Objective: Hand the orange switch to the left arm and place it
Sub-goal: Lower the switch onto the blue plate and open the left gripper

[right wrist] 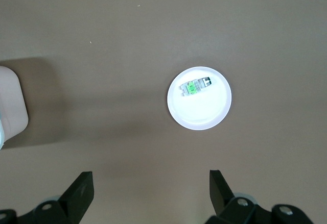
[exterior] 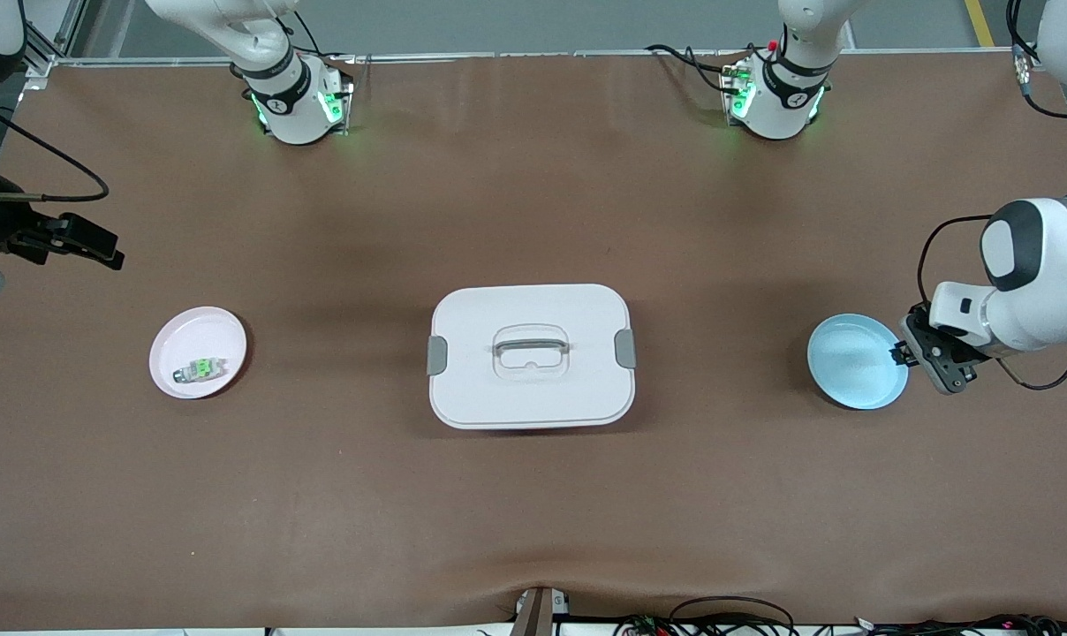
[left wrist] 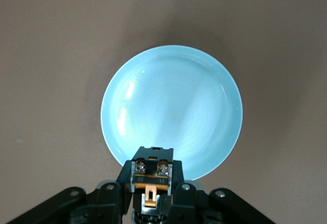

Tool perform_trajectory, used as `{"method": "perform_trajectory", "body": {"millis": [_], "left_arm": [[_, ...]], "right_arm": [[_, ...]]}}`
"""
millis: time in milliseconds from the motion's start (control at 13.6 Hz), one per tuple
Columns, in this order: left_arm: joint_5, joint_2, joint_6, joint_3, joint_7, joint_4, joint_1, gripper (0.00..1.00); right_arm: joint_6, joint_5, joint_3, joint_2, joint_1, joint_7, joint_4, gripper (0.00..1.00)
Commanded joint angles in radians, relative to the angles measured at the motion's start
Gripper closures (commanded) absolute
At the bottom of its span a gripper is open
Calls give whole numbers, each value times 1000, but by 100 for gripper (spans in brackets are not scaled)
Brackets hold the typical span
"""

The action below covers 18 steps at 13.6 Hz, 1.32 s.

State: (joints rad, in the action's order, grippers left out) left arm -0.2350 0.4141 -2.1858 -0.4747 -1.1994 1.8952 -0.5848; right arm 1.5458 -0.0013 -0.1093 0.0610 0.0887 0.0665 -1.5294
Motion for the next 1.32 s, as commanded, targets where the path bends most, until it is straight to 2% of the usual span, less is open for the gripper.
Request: {"method": "perform_trajectory", "body": {"millis": [0, 220, 513, 733, 806, 1246], "left_arm": [[-23, 17, -12, -10, -69, -13, -10, 100], [-23, 32, -38, -10, -149, -13, -15, 100], [-23, 60, -48, -10, -210, -10, -27, 100], [-52, 100, -51, -10, -210, -10, -27, 100], [-85, 113, -69, -10, -210, -8, -27, 100], [-109, 144, -98, -18, -210, 1, -23, 100]], "right_arm": [[-6, -3, 17, -9, -38, -13, 5, 0], [-9, 12, 29, -9, -88, -14, 15, 0], [-9, 12, 85, -9, -141, -14, 18, 0], [-7, 12, 199, -9, -242, -14, 21, 0], [-7, 12, 218, -9, -256, -16, 23, 0], [-7, 14, 217, -10, -274, -80, 34, 0]]}}
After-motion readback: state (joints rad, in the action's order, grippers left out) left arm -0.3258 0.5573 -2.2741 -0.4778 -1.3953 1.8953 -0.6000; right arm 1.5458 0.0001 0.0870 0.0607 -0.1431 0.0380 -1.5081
